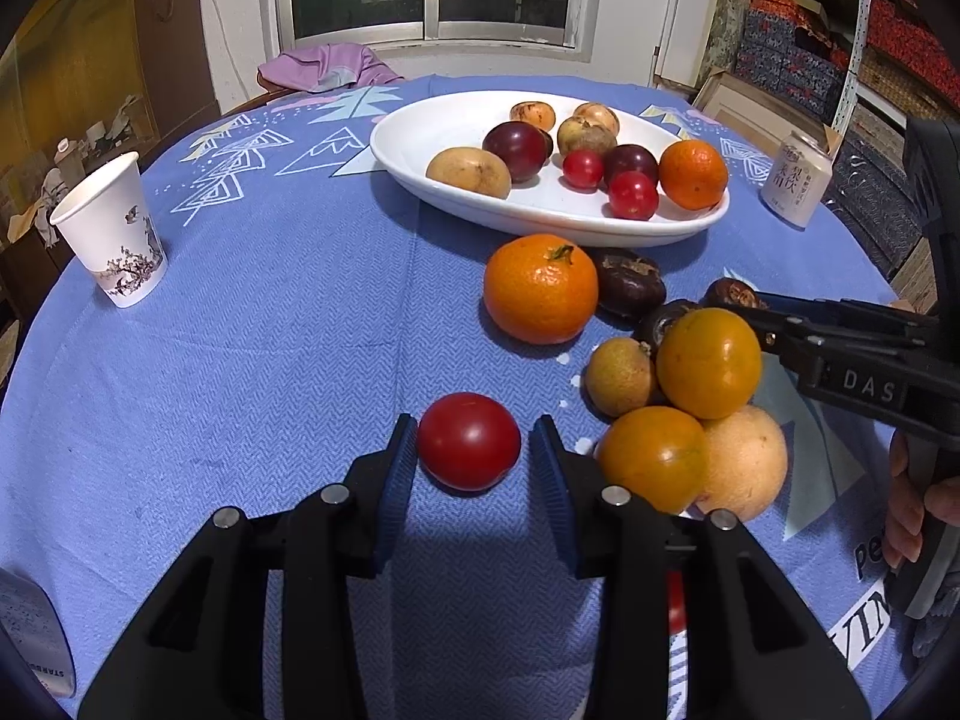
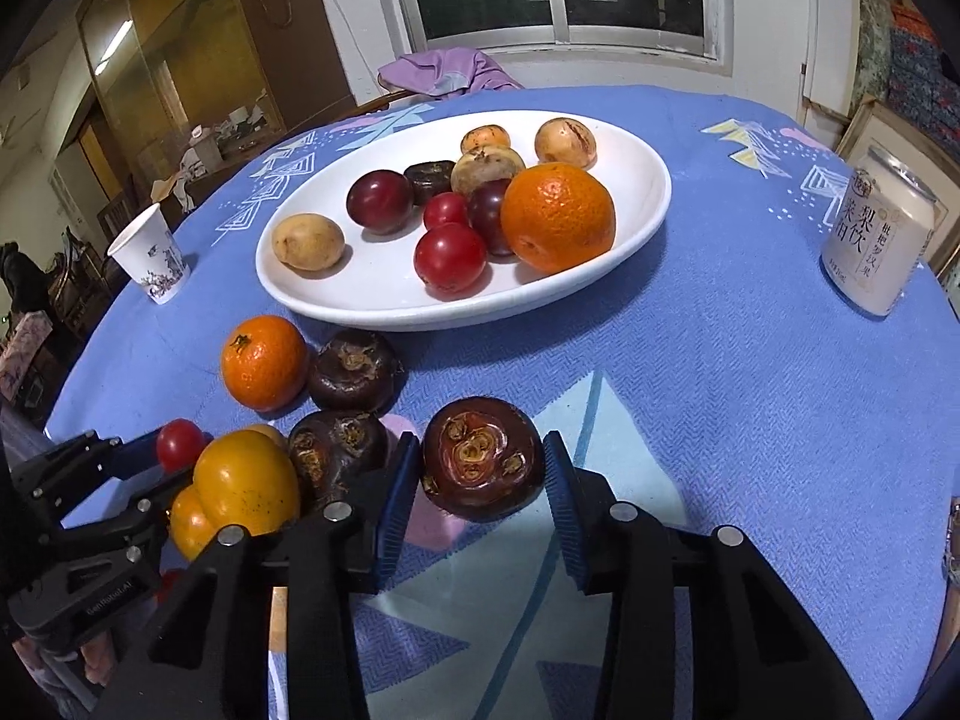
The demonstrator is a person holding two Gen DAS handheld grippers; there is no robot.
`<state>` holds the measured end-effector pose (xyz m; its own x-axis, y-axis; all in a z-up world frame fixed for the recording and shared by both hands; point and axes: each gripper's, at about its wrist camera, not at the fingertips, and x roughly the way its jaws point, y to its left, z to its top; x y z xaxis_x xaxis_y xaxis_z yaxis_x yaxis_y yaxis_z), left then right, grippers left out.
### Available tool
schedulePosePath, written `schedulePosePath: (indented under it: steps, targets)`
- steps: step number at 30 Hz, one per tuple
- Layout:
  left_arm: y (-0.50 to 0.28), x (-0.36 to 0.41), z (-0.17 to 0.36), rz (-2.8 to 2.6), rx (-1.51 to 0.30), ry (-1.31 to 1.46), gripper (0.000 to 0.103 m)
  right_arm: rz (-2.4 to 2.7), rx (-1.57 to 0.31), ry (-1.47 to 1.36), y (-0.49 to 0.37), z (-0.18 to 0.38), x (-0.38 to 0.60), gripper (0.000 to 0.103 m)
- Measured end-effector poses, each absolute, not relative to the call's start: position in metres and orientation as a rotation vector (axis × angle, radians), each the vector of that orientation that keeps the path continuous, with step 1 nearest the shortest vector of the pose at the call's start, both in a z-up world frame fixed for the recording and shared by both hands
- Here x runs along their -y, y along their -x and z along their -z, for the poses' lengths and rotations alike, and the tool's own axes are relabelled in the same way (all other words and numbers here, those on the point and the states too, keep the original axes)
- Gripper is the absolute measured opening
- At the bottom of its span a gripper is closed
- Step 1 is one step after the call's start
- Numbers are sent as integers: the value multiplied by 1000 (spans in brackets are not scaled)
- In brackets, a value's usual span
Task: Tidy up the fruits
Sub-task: 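Grasp a red tomato with the left tool while the right tool grasps a dark brown fruit, then carry the tomato and brown fruit onto the white plate and open both tools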
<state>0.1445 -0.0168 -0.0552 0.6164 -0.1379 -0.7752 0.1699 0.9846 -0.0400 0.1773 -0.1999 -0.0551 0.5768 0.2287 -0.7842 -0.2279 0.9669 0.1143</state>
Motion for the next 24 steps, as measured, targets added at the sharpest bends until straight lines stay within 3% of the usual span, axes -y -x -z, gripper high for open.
schedulePosePath:
  steps: [3,5,24]
  targets:
    - [-144,15,54,183,-886,-24,39,-264,-908,7,-172,54,200,43]
    - [-144,14,54,186,-882,-20,31,-269,-906,-9,-171,54,203,43]
    - [-119,13,21,111,-697,-91,31,-294,-781,-207,-152,17,246,42]
